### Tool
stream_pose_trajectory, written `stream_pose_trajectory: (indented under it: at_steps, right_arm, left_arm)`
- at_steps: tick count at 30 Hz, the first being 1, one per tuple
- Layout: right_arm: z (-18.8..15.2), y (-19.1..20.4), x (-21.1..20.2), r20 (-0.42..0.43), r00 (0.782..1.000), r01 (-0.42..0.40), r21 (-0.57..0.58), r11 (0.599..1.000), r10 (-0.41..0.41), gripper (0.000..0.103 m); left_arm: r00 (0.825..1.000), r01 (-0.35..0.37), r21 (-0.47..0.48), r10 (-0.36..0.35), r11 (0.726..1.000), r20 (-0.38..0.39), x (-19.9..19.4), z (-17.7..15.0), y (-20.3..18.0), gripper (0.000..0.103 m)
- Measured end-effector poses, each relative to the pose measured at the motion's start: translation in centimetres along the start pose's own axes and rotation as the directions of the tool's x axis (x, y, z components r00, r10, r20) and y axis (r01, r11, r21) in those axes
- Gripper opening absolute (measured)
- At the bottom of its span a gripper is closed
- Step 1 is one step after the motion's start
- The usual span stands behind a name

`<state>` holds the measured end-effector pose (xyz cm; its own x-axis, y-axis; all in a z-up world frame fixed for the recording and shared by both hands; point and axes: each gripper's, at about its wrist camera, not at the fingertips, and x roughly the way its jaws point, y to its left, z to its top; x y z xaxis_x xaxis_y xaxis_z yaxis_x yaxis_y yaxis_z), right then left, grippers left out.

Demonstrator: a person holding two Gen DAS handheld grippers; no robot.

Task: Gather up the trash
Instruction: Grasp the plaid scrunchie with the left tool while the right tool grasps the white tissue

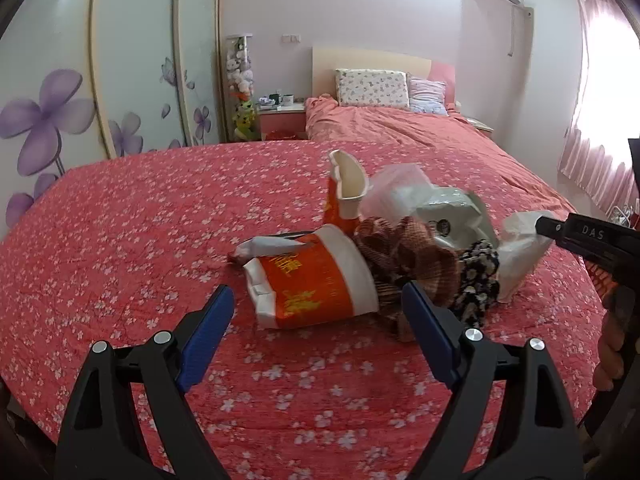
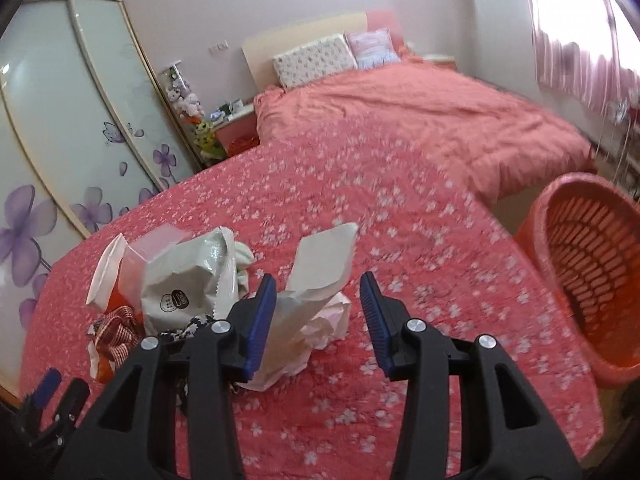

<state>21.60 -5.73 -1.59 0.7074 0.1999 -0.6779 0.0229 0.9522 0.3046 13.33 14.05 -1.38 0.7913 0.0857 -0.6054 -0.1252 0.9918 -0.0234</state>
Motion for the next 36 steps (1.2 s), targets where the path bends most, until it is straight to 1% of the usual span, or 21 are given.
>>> stream_pose_trajectory:
  at_steps: [2,4,7,9,10,11,15,20,23,26,27,28,29,30,31,32,36]
  right_arm:
    - [-0.2,0.6,0.7,-0.013,1.0,0.004,-0.019,1.0,-0.005,0.042]
    - [-0.5,1.0,1.2,-0.033,0.999,-0.019,-0.03,0.999,0.018,0.028]
    - [-0.7,1.1,1.2,-0.031,0.999,-0.027,-0.048,0.998,0.025,0.017]
    - [-0.9,1.0,0.9,-0.023,0.999,-0.026,-0.053,0.998,0.025,0.014]
    - [-1.0,0.8,0.5,-0.017,0.999,-0.029,-0.054,0.998,0.028,0.007]
    - [-1.1,0.7,0.2,-0.014,0.999,-0.031,-0.055,0.998,0.03,0.003]
    - [-1.2,-0.7,-2.0,0.045,0.999,0.031,-0.06,0.998,-0.028,0.003]
    - [-1.2,-2.5,-3.7,0.066,0.997,0.049,-0.034,0.998,-0.047,0.003]
    - [-1.4,-3.5,-4.4,0.069,0.997,0.047,-0.023,0.999,-0.045,0.003]
    - [-1.6,-3.9,-4.8,0.07,0.997,0.04,-0.02,0.999,-0.038,0.003]
    - [-1.7,-4.1,-5.0,0.069,0.997,0.037,-0.019,0.999,-0.036,0.003]
    - [-1.8,-4.1,-5.0,0.07,0.997,0.036,-0.019,0.999,-0.035,0.003]
    - [-1.9,-4.3,-5.1,0.07,0.997,0.035,-0.019,0.999,-0.034,0.003]
    - [-1.9,-4.4,-5.3,0.072,0.997,0.035,-0.019,0.999,-0.033,0.003]
    - [-1.9,-4.5,-5.6,0.075,0.997,0.034,-0.019,0.999,-0.033,0.003]
    - [-1.9,-4.6,-5.8,0.077,0.997,0.033,-0.018,0.999,-0.031,0.003]
    - [-1.6,-5.3,-7.1,0.098,0.995,0.027,-0.01,1.0,-0.026,0.003]
  left_arm:
    - [1.0,0.003,-0.007,-0.003,1.0,-0.004,0.2,-0.1,0.4,0.085]
    - [1.0,0.009,-0.007,-0.009,1.0,-0.008,0.2,-0.3,0.6,0.085]
    - [1.0,0.023,0.004,-0.023,1.0,-0.013,0.4,-0.5,0.4,0.085]
    - [0.999,0.034,0.011,-0.033,0.999,-0.015,0.4,-0.6,0.0,0.085]
    - [0.999,0.045,0.014,-0.044,0.999,-0.017,0.4,-0.6,-0.2,0.085]
    - [0.998,0.055,0.016,-0.055,0.998,-0.019,0.4,-0.6,-0.4,0.085]
    - [0.996,0.086,0.027,-0.086,0.996,-0.021,0.4,-0.6,-1.3,0.085]
    - [0.994,0.105,0.035,-0.104,0.994,-0.015,0.7,0.1,-2.6,0.078]
    - [0.993,0.111,0.026,-0.11,0.994,-0.032,1.5,0.6,-3.4,0.071]
    - [0.995,0.086,0.04,-0.084,0.995,-0.06,2.7,0.9,-4.1,0.065]
    - [0.995,0.079,0.046,-0.076,0.996,-0.065,3.0,0.9,-4.4,0.059]
    - [0.995,0.07,0.055,-0.066,0.996,-0.073,3.3,0.8,-4.5,0.046]
    - [0.994,0.07,0.06,-0.065,0.996,-0.084,3.6,0.8,-4.7,0.031]
    - [0.992,0.082,0.061,-0.075,0.995,-0.105,4.1,0.9,-4.7,0.023]
    - [0.99,0.089,0.057,-0.083,0.994,-0.111,4.2,1.0,-4.7,0.017]
    - [0.99,0.098,0.055,-0.092,0.994,-0.111,4.1,1.1,-4.5,0.013]
    - [0.989,0.132,0.042,-0.129,0.99,-0.079,2.6,2.3,-3.7,0.011]
